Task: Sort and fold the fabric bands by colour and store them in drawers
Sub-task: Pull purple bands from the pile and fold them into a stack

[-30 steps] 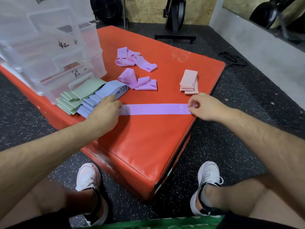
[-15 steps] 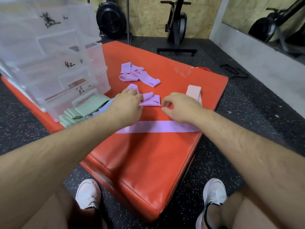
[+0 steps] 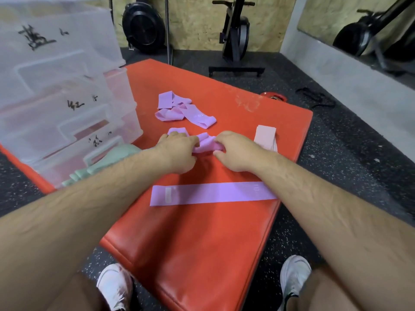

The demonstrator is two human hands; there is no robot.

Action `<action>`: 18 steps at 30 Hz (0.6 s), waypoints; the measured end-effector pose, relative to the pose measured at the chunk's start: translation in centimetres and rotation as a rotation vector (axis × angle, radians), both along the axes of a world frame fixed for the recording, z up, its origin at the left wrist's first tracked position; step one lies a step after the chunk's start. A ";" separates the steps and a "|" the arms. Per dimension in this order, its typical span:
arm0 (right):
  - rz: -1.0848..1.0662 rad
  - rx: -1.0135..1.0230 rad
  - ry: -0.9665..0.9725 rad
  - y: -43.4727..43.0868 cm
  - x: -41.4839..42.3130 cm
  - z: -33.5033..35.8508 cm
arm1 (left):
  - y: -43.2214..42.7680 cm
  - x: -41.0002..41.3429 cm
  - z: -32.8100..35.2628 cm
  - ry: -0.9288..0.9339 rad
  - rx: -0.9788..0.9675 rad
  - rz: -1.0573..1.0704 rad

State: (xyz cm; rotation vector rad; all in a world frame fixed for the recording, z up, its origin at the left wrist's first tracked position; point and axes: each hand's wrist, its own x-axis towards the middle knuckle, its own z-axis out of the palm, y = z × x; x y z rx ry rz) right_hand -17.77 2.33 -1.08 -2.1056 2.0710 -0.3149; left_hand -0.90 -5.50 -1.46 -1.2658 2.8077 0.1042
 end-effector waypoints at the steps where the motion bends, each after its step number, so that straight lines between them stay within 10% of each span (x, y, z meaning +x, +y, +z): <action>1: 0.006 -0.064 -0.046 -0.1 -0.4 0.3 | -0.2 -0.2 0.0 0.024 0.028 0.005; 18: -0.195 -0.270 -0.773 2.4 -2.4 6.9 | 1.0 -0.5 5.6 0.885 0.628 0.121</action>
